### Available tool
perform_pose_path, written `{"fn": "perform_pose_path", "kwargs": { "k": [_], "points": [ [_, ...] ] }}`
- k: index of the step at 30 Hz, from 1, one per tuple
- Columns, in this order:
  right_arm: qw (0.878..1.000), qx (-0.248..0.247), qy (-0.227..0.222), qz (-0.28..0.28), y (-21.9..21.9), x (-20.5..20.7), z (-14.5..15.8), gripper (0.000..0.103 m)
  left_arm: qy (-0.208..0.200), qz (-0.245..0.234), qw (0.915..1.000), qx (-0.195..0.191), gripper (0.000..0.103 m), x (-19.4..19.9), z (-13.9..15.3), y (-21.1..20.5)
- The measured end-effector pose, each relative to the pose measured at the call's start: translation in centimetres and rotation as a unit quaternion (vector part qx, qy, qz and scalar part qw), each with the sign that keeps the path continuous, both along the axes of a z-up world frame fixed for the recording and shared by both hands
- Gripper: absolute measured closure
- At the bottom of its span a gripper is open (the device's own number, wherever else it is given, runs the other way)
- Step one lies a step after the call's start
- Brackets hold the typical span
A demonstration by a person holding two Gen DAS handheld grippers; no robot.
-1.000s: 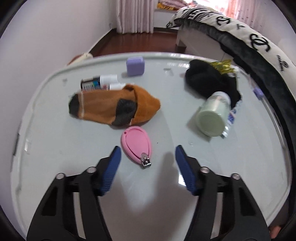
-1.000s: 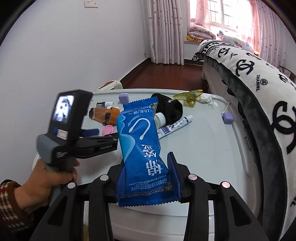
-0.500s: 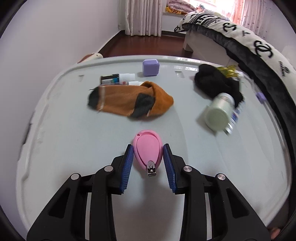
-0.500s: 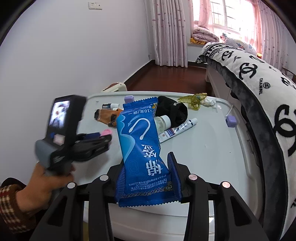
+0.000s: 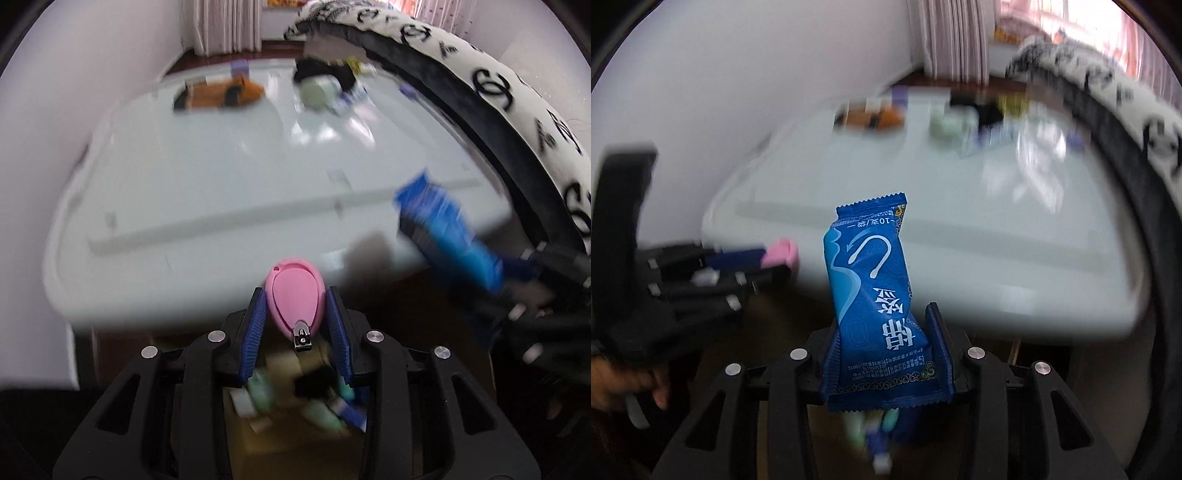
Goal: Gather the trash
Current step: 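Carry packet and clipper over the cardboard box and open both grippers, then grasp the white lotion jar with the left gripper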
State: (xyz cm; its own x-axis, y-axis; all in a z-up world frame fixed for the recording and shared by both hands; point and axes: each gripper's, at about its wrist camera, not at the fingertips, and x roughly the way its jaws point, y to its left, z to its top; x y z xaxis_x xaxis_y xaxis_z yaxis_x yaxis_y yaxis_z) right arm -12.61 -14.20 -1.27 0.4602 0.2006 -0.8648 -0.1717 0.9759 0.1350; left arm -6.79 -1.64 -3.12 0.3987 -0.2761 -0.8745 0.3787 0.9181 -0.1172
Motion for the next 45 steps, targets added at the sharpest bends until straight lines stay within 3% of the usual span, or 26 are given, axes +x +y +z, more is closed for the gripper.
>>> {"fn": "perform_pose_path", "kwargs": {
  "k": [3,4,6,10,13,17,19,22,26,32,38,40,41,45],
  "points": [
    [0.998,-0.018,0.055,0.008,1.0,-2.4,-2.5,0.059,0.037,-0.014,0.9991,0.014,0.066,-1.7,-2.0,-0.7],
    [0.997,-0.022,0.070,0.008,1.2,-2.8,-3.1,0.057,0.053,-0.017,0.9984,0.016,0.055,-1.9,-2.5,-0.9],
    [0.995,-0.021,0.094,0.000,1.2,-2.9,-3.7,0.048,0.076,-0.019,0.9967,0.021,0.044,-2.2,-3.3,-1.5],
    [0.998,-0.014,0.054,-0.041,-0.4,-2.7,-1.9,0.036,0.045,-0.023,0.9986,0.015,0.041,-2.2,-1.7,-1.5],
    [0.997,0.001,0.023,-0.067,-1.9,-2.0,0.1,0.036,0.008,-0.033,0.9993,-0.015,0.040,-0.4,0.9,-1.6],
    [0.996,-0.008,-0.029,-0.081,-3.5,0.2,3.4,0.036,-0.080,-0.081,0.9934,-0.011,0.034,4.3,4.9,-4.2],
    [0.994,-0.009,-0.057,-0.093,-4.4,1.3,5.3,0.035,-0.105,-0.089,0.9904,-0.003,0.030,6.8,5.7,-5.6],
    [0.983,0.007,-0.122,-0.139,-7.0,2.9,8.1,0.024,-0.124,-0.089,0.9882,-0.009,0.028,12.1,5.7,-7.5],
    [0.965,0.008,-0.199,-0.171,-8.8,2.8,8.5,0.019,-0.127,-0.103,0.9864,-0.011,0.028,18.0,3.3,-10.3],
    [0.976,0.015,-0.156,-0.151,-8.9,3.8,6.4,0.019,-0.108,-0.108,0.9883,-0.008,0.028,24.3,0.7,-13.5],
    [0.981,0.025,-0.140,-0.134,-8.2,4.5,5.7,0.019,-0.094,-0.105,0.9899,0.015,0.030,26.8,-1.0,-14.6],
    [0.982,0.026,-0.137,-0.130,-7.9,4.6,5.5,0.019,-0.084,-0.099,0.9914,0.019,0.051,27.2,-1.6,-14.5],
    [0.982,0.025,-0.138,-0.127,-7.8,4.6,5.5,0.019,-0.076,-0.094,0.9925,0.021,0.055,27.5,-2.0,-14.5],
    [0.982,0.012,-0.143,-0.123,-7.4,4.3,5.7,0.019,-0.082,-0.068,0.9937,0.035,0.058,26.8,-2.0,-14.4]
  ]
}}
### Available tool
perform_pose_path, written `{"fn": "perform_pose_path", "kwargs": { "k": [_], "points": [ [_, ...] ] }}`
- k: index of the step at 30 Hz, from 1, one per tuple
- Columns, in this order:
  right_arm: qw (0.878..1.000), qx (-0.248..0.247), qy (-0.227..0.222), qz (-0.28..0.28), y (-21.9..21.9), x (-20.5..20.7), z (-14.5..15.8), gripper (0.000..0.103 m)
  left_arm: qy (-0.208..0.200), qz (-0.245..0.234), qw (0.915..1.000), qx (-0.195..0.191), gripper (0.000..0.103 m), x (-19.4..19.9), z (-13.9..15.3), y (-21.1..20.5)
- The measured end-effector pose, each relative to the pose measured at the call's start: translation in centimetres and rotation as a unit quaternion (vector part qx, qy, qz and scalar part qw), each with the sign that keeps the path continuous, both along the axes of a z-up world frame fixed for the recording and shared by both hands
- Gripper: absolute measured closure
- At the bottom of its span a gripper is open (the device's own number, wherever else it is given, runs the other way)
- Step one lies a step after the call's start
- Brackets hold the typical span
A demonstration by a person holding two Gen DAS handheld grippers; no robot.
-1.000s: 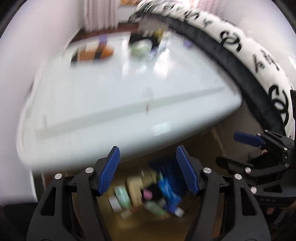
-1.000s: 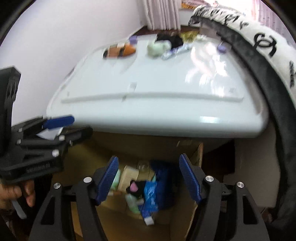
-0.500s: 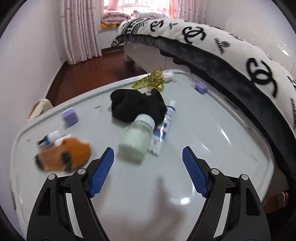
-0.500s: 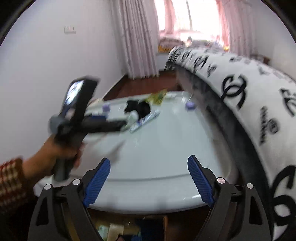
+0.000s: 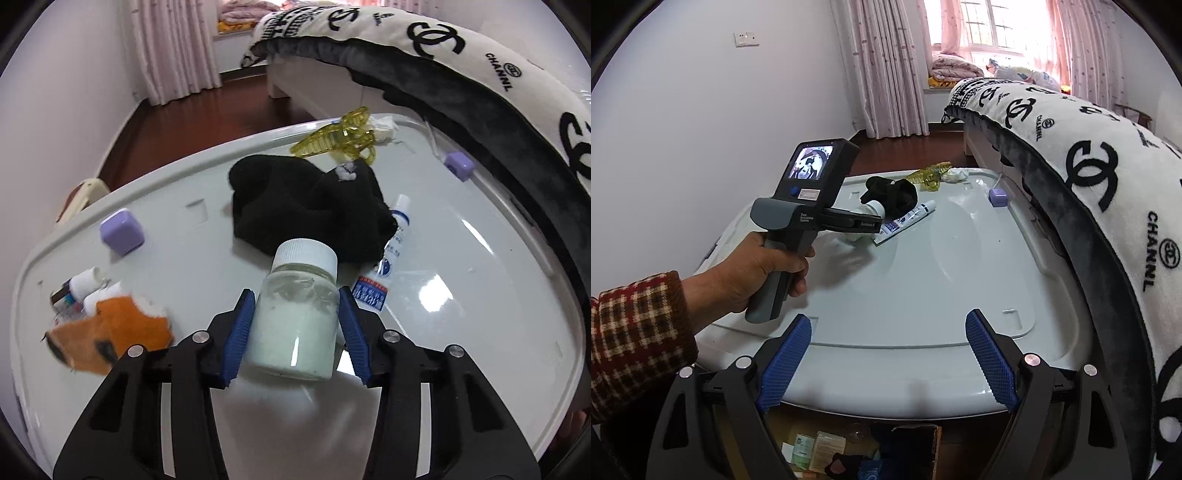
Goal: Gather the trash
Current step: 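Grasp the white lotion jar with the left gripper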
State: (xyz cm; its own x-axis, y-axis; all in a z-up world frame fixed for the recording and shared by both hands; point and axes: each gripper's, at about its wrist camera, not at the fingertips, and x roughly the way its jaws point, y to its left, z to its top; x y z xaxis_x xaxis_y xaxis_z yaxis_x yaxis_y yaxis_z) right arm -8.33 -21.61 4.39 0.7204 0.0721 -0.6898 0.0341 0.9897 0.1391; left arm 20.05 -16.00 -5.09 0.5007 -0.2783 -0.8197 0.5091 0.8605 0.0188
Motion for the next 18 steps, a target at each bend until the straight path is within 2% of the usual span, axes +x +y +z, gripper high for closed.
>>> {"fn": "perform_pose_path", "kwargs": {
  "k": [7,11,14,18],
  "points": [
    [1.000,-0.006,-0.002,-0.004,-0.4,0.4,0.0,0.019,0.015,0.054,0.9984,0.009,0.058,-4.2,1.1,3.4],
    [0.999,0.032,0.012,-0.007,-1.3,2.0,0.2,0.019,0.020,0.084,0.9962,0.013,0.058,-8.1,2.0,7.3],
    [0.998,0.047,0.031,-0.001,-1.5,4.8,-0.1,0.019,0.027,0.099,0.9947,0.007,0.058,-10.5,2.2,10.1],
    [0.997,0.049,0.059,0.011,-1.6,11.2,-1.7,0.019,0.039,0.106,0.9934,-0.021,0.058,-11.9,2.3,11.7]
  ]
}}
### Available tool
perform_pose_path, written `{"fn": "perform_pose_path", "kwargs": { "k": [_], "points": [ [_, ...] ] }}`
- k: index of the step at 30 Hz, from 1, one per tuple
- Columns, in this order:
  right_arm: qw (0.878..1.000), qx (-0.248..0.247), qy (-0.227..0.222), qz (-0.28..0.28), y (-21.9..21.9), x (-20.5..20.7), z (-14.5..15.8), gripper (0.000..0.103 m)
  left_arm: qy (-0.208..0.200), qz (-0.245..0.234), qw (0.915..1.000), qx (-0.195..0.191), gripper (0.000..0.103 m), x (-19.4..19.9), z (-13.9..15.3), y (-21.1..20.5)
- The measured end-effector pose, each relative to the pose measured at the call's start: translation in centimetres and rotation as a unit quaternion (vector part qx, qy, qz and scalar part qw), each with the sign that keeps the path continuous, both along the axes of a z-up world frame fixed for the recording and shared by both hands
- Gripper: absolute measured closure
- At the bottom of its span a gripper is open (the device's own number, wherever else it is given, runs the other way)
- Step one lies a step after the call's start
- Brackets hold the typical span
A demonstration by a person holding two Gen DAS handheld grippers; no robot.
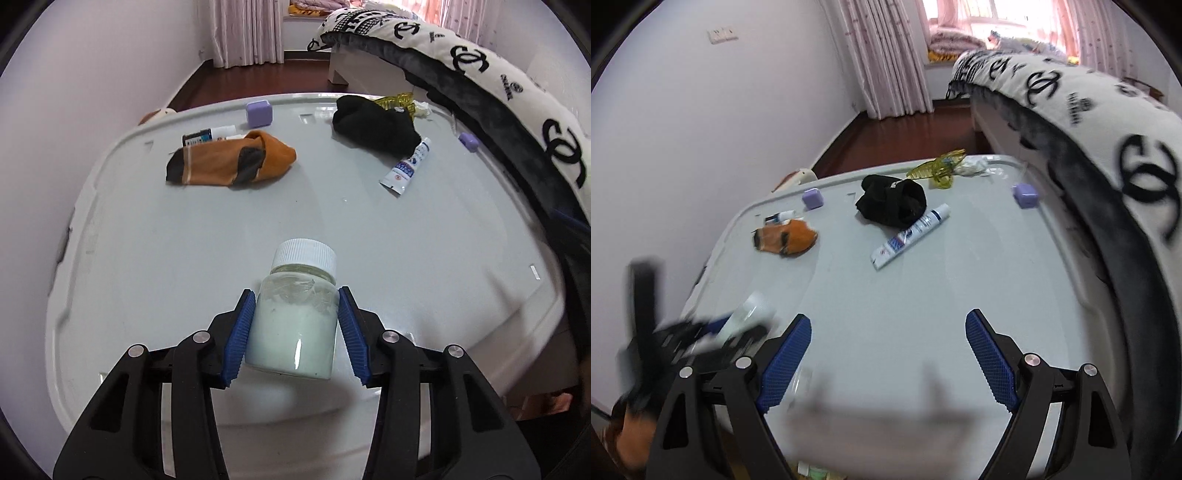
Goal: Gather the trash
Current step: 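Grasp the white lotion jar with the left gripper, then grasp the black sock with the right gripper while the left holds the jar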
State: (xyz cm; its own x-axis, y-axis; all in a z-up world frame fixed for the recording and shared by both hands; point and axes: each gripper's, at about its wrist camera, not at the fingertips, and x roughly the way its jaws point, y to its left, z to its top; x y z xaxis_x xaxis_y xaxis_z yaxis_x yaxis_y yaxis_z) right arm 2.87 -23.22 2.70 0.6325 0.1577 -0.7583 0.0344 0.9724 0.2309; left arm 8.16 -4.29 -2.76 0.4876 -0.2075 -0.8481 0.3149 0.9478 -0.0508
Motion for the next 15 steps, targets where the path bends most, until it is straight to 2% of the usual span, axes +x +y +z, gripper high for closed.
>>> {"fn": "perform_pose_path", "kwargs": {
  "k": [2,7,12,13,14,15],
  "points": [
    [1.000,-0.010,0.008,0.005,0.0,3.3,-0.8,0.019,-0.008,-0.009,0.9999,-0.005,0.058,-0.4,0.4,-0.1],
    [0.993,-0.104,-0.011,0.045,1.7,12.4,-2.0,0.019,-0.024,-0.019,0.9995,-0.001,0.058,-0.7,1.1,-0.3],
    [0.990,-0.115,0.008,0.079,3.6,18.6,-3.6,0.019,-0.013,-0.011,0.9998,-0.002,0.058,-0.1,0.6,0.6],
    [0.989,-0.123,0.017,0.082,3.8,19.6,-4.1,0.023,-0.009,-0.008,0.9999,-0.003,0.058,0.0,0.5,0.9],
    [0.986,-0.137,0.033,0.086,4.1,20.6,-4.9,0.043,-0.008,-0.005,0.9999,-0.004,0.058,0.1,0.4,1.0],
    [0.984,-0.147,0.047,0.091,4.3,21.2,-5.5,0.052,-0.008,-0.003,0.9999,-0.006,0.058,0.1,0.5,1.2]
  ]
}}
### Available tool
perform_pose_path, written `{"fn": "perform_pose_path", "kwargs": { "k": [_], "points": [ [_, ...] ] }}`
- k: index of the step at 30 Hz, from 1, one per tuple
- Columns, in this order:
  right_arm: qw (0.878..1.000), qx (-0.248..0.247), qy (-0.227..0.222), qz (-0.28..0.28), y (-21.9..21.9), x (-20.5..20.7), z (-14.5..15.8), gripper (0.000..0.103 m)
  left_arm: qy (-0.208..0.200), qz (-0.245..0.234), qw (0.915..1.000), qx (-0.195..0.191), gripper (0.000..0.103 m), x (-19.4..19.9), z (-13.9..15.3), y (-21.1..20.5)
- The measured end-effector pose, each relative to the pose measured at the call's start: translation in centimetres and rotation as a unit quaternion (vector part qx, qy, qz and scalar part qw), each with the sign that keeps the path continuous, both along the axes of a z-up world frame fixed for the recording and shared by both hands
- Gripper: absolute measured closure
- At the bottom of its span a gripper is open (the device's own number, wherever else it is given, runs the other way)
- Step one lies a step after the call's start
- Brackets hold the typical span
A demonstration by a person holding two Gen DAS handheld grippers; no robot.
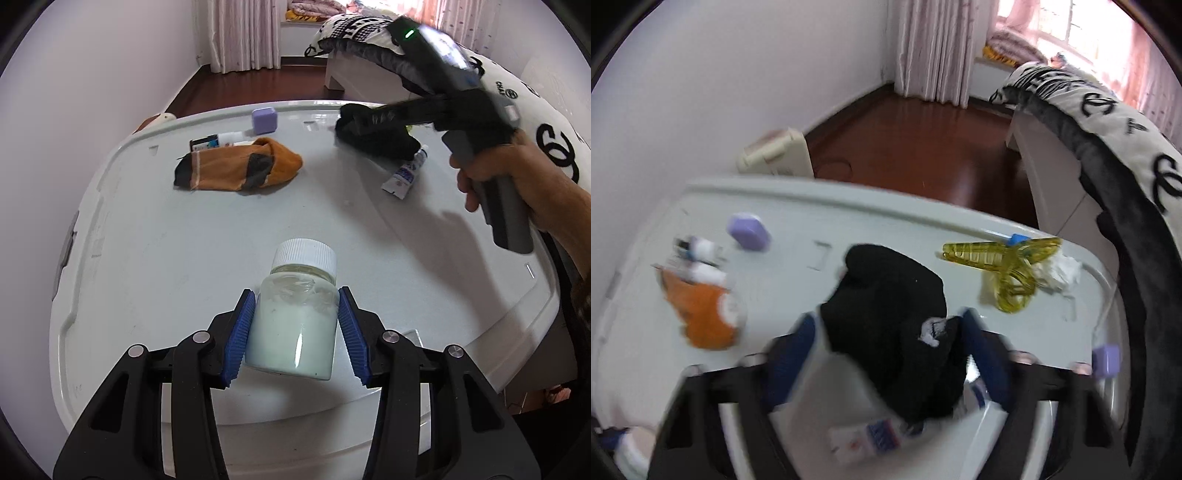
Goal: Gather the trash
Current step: 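Grasp the black sock with the right gripper while the left holds the jar, then carry jar and sock over the cardboard box and open both grippers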
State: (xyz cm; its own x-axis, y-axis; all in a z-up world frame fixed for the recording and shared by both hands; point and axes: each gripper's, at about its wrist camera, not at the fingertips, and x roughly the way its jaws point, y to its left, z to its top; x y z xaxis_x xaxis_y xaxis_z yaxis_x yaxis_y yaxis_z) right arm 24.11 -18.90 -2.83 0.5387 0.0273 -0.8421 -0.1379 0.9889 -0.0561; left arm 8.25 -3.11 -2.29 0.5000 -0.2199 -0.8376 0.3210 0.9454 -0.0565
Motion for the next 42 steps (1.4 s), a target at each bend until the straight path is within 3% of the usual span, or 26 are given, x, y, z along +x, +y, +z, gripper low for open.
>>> {"fn": "perform_pose_path", "kwargs": {
  "k": [3,5,17,23,27,31,36,39,41,42],
  "points": [
    [1.000,0.017,0.019,-0.011,-0.2,1.0,-0.6,0.075,-0.001,0.003,1.0000,-0.003,0.058,0.1,0.1,0.3],
    [1.000,0.019,0.016,-0.016,-0.2,0.9,-0.2,0.082,0.000,0.003,1.0000,-0.003,0.058,0.1,0.2,0.2],
    [0.998,0.037,-0.045,0.013,1.1,-4.8,5.2,0.083,-0.017,0.001,0.9999,0.000,0.058,-0.9,1.1,-0.1],
    [0.995,0.054,-0.074,0.028,1.9,-12.4,8.4,0.083,-0.044,-0.006,0.9989,0.011,0.058,-2.4,2.8,0.0],
    [0.994,0.069,-0.073,0.042,2.9,-19.9,9.3,0.083,-0.060,-0.009,0.9979,0.022,0.058,-4.0,4.2,0.6],
    [0.994,0.081,-0.043,0.054,4.2,-27.8,8.2,0.083,-0.075,-0.013,0.9966,0.032,0.058,-7.0,5.1,1.1],
    [0.994,0.091,0.025,0.060,5.8,-35.4,4.2,0.083,-0.038,-0.036,0.9972,0.054,0.058,-12.6,3.1,1.6],
    [0.991,0.104,0.065,0.049,6.1,-38.5,1.1,0.082,-0.005,-0.044,0.9967,0.069,0.057,-15.8,1.5,2.0],
    [0.990,0.091,0.101,0.046,6.4,-39.5,-0.9,0.076,0.010,-0.039,0.9962,0.076,0.055,-17.3,0.9,2.4],
    [0.990,0.083,0.109,0.041,6.5,-39.9,-1.5,0.073,0.010,-0.039,0.9960,0.080,0.050,-17.8,0.8,2.5]
  ]
}}
